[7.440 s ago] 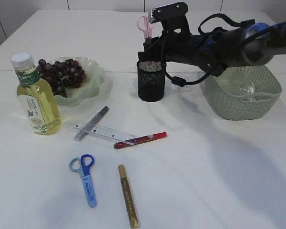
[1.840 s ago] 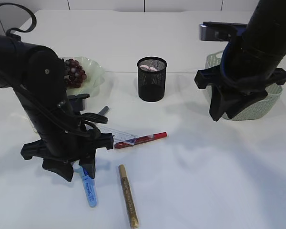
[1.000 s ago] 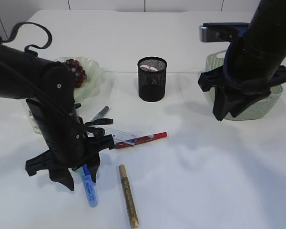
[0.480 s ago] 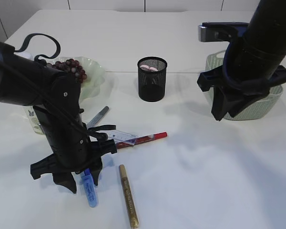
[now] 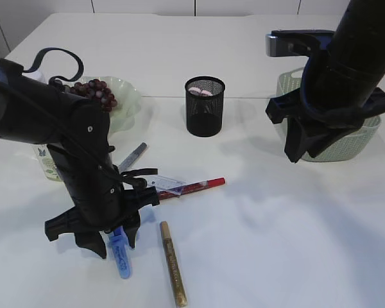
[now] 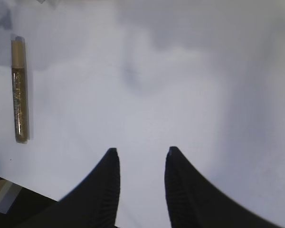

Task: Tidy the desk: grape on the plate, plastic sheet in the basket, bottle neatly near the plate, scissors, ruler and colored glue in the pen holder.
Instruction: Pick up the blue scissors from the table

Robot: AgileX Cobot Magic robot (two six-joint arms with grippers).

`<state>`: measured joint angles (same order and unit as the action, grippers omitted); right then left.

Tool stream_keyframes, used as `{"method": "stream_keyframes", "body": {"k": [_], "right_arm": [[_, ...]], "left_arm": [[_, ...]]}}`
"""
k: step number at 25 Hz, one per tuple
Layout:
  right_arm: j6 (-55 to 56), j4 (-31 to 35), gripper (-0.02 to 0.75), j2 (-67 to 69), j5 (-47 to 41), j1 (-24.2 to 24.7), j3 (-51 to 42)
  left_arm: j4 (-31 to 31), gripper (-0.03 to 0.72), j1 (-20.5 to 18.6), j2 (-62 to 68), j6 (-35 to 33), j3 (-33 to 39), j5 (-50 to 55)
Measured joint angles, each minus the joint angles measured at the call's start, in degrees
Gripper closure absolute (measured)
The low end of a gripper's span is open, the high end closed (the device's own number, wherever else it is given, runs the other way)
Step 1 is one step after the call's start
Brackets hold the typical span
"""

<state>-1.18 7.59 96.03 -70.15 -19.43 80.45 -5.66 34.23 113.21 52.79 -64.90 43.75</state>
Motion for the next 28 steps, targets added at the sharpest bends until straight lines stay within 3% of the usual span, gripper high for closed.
{"method": "stream_keyframes", "body": {"k": [28], "right_arm": [[-0.2, 0.0, 0.462, 0.0, 0.0, 0.0, 0.0]], "left_arm": [[0.2, 0.362, 0.2, 1.3, 0.0, 0.0, -0.9]]}}
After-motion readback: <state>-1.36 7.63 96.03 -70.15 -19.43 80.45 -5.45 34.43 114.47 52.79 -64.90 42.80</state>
